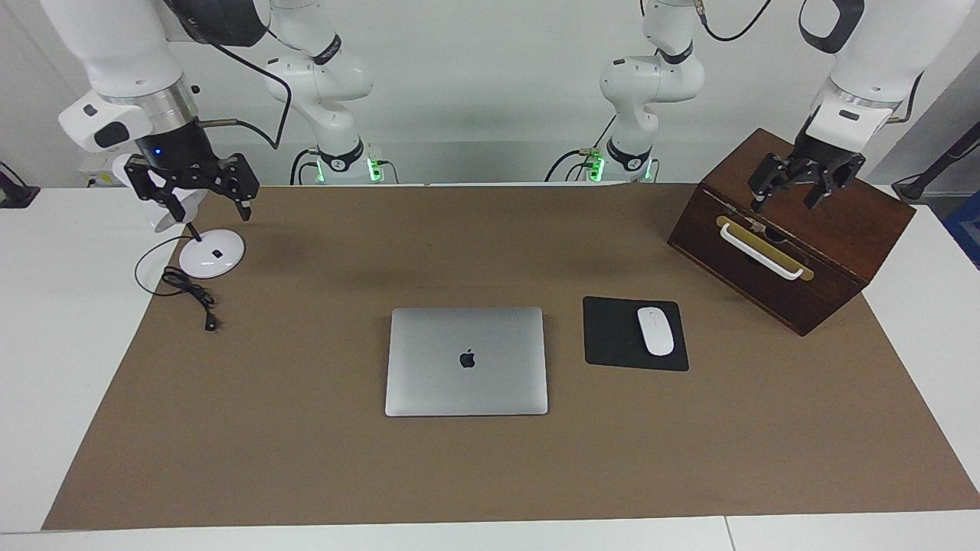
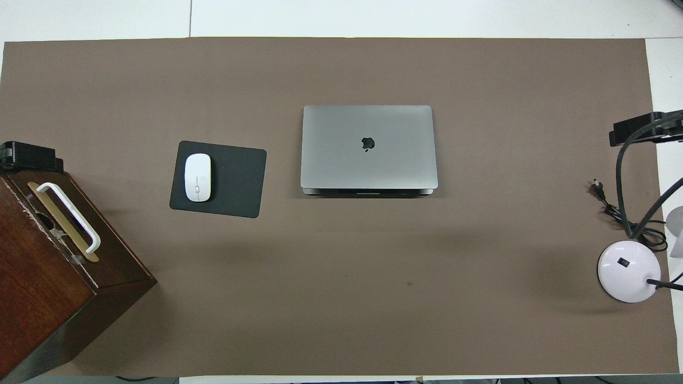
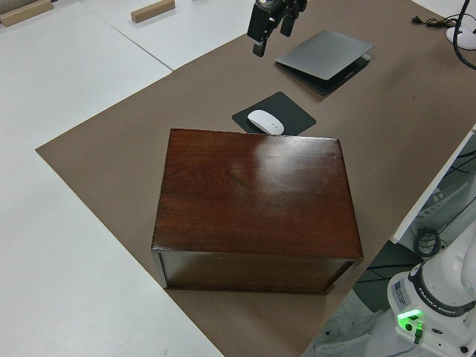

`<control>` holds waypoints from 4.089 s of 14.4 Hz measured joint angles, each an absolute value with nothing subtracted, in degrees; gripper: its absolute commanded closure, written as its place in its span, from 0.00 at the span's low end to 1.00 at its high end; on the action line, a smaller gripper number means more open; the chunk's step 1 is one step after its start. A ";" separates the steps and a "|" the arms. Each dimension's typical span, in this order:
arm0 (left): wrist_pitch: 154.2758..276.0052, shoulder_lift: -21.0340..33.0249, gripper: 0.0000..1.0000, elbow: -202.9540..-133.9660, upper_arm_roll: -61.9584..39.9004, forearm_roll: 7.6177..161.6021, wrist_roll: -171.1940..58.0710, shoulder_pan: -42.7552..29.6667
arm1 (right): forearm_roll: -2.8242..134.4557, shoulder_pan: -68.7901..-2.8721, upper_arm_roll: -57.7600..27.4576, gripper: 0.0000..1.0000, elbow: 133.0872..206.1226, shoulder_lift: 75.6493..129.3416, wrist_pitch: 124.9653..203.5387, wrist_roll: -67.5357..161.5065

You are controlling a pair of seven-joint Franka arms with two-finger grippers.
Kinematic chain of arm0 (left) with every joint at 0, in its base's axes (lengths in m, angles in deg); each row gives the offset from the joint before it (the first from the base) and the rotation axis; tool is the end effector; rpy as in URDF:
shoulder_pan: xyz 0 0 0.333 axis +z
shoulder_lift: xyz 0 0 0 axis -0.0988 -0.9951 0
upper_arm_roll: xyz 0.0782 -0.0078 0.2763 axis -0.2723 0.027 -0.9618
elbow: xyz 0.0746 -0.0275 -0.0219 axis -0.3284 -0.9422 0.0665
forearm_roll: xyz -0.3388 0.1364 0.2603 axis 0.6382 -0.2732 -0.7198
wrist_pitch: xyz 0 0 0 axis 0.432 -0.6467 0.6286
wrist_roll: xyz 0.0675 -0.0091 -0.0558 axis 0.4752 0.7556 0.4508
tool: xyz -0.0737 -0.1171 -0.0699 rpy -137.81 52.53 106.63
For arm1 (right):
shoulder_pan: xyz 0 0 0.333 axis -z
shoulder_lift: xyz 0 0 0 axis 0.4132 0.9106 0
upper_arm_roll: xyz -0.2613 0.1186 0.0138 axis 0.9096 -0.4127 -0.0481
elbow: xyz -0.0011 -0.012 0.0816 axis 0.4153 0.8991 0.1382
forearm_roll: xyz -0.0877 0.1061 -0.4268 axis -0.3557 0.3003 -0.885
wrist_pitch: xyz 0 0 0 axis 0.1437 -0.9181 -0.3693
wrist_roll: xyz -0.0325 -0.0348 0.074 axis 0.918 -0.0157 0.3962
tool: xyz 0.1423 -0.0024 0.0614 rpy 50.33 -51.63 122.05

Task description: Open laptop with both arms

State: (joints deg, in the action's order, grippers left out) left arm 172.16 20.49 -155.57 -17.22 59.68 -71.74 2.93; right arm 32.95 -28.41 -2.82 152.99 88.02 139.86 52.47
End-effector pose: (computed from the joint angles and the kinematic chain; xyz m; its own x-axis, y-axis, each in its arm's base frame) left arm 0.5999 0.0045 0.5461 0.9979 0.0125 0.0628 0.0119 -0.9999 0.0098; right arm 0.6248 -0.0179 0.5734 0.9957 0.0279 0.0887 0.0240 -0.9987 0.0451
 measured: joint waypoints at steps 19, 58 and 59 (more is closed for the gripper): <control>172.09 20.49 0.00 -155.57 -17.22 59.68 -71.75 2.98 | 33.00 -28.56 -3.18 0.00 151.41 90.78 141.21 53.34; 227.03 33.34 1.00 -201.21 -15.67 60.58 -73.03 -11.33 | 35.60 -28.61 -6.60 0.00 148.88 95.17 151.38 68.51; 231.53 33.55 1.00 -204.11 -15.67 60.58 -73.27 -12.67 | 36.21 -28.83 -8.91 0.00 147.51 96.80 152.64 75.25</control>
